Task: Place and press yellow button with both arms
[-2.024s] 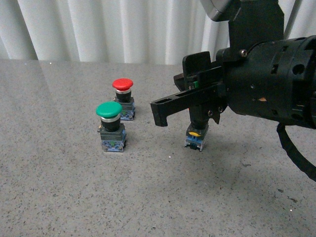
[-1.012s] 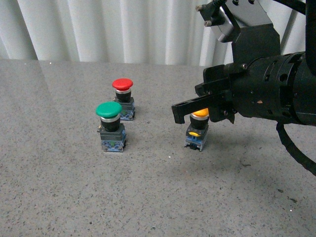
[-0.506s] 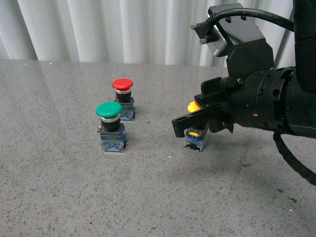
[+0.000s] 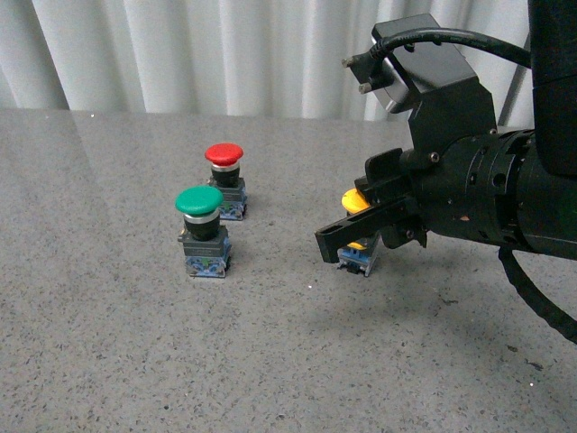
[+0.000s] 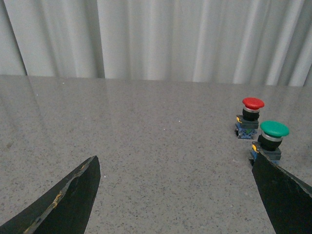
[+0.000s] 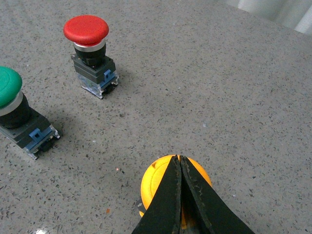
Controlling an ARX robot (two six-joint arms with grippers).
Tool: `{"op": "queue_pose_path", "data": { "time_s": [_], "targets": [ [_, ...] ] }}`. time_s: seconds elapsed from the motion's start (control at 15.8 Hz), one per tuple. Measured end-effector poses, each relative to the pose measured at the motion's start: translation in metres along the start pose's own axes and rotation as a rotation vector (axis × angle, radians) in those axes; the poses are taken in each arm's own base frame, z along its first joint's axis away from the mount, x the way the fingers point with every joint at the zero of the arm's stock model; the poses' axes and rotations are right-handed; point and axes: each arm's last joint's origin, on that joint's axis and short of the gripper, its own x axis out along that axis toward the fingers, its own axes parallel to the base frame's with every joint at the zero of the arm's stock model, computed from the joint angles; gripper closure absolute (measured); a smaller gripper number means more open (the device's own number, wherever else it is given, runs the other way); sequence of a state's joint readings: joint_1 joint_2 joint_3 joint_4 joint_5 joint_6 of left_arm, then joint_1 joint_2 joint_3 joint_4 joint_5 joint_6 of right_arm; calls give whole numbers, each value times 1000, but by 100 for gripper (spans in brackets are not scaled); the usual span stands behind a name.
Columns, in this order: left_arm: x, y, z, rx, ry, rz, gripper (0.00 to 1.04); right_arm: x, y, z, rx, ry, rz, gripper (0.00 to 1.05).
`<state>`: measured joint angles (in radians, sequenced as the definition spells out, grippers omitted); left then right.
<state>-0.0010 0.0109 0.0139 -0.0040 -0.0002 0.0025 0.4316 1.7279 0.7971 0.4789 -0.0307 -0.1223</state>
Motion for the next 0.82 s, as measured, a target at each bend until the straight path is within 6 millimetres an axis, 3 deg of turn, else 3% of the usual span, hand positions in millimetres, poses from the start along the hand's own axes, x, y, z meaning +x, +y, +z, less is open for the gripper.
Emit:
{"op": "queue_pose_path", "data": {
  "time_s": [0.32,0.38,0.44,0.51,0.57,0.7,0.82],
  "targets": [
    [0,0,0,0,0,0,7,-17,-1,23,111,-147,55,103],
    [0,0,0,0,0,0,7,-45,-5,55,203,-308,101,103],
    [0,0,0,0,0,0,7,-96,-9,66,300,-424,151,103],
    [0,0,0,0,0,0,7,-164,-21,44,366,-499,133,103],
    [0,0,0,0,0,0,7,-176,-23,34,373,-502,128,103],
    [0,0,0,0,0,0,7,-196,-24,12,347,-455,-170,103],
    [0,0,0,0,0,0,7,-204,-28,-6,309,-422,-311,103]
  ]
}}
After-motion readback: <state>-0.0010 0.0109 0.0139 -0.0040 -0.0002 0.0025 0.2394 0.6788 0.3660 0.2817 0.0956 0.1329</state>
